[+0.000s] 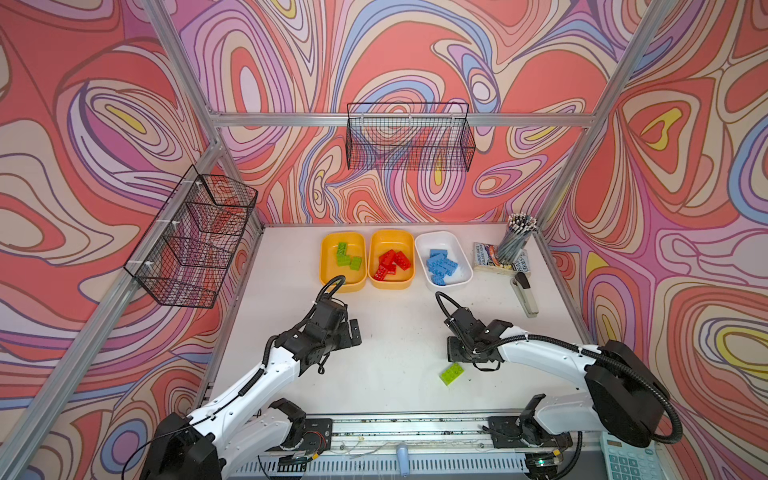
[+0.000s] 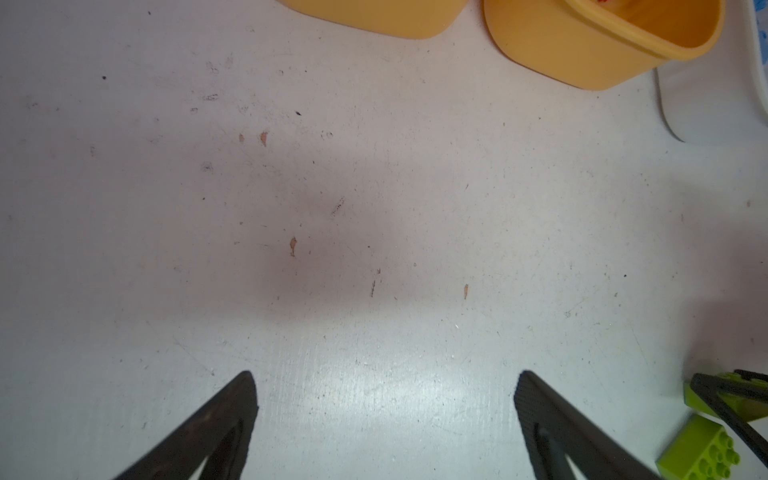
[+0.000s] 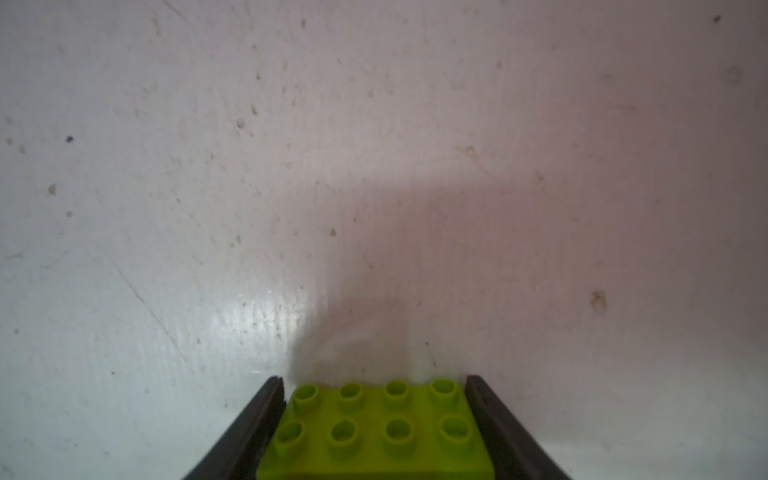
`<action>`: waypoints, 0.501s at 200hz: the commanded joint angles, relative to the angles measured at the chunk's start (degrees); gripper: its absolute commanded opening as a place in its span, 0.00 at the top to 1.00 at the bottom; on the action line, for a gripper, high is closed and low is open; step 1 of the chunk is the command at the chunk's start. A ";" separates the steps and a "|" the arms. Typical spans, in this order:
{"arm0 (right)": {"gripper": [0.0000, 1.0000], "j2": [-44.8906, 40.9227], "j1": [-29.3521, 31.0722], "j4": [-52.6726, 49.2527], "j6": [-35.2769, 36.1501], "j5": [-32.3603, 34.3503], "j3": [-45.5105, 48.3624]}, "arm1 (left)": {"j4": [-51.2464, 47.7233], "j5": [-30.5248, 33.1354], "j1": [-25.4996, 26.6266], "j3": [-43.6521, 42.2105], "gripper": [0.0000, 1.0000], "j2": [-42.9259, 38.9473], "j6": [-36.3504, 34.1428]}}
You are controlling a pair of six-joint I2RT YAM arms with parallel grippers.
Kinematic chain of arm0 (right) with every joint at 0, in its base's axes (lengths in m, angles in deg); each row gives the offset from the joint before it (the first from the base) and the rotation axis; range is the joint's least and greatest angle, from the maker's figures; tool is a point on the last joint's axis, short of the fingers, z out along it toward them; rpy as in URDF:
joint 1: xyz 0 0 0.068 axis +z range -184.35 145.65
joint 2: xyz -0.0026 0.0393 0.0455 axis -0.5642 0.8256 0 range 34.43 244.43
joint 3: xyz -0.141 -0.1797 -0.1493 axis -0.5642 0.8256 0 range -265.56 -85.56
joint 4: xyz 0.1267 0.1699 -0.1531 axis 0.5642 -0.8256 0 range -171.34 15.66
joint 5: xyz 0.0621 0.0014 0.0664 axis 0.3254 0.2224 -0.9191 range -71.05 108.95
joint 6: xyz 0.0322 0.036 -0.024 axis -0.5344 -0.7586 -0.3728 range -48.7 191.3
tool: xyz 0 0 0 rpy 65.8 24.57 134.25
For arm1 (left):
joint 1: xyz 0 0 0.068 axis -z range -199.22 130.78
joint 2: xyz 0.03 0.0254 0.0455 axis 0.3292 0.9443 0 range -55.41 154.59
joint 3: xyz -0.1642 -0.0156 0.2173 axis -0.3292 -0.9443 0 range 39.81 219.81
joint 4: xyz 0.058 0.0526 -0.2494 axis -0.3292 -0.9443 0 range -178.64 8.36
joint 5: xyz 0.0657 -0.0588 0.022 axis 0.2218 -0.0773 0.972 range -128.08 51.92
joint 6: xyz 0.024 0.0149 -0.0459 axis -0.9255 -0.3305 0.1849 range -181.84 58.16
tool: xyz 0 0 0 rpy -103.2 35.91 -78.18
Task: Sort the legos into containers by color
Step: 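Lower the right gripper onto the green brick and close, then carry the green brick with the right gripper over the green-brick yellow tray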
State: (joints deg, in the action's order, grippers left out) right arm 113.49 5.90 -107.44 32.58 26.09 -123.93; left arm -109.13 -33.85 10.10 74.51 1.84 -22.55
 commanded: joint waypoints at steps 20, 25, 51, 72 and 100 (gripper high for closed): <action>0.49 0.88 0.44 2.09 -1.12 -3.47 -7.94 | -1.78 2.44 0.24 -0.69 0.00 -0.93 1.12; 0.49 1.21 0.44 2.64 -1.05 -3.96 -9.06 | -1.86 2.25 0.21 -0.41 0.00 -0.68 1.14; 0.51 5.25 0.44 5.58 -0.17 -7.53 -15.94 | -3.41 1.31 0.14 1.61 0.00 0.83 0.64; 0.51 9.73 0.44 7.92 0.88 -11.11 -22.54 | -4.71 1.94 0.00 2.39 0.00 0.82 0.35; 0.51 17.06 0.44 9.56 3.41 -15.55 -33.12 | -5.94 2.23 -1.24 2.33 0.00 -1.03 -0.04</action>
State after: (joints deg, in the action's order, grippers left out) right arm 125.86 5.99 -101.11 33.70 15.84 -149.96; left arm -111.88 -32.89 9.90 75.30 2.41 -22.44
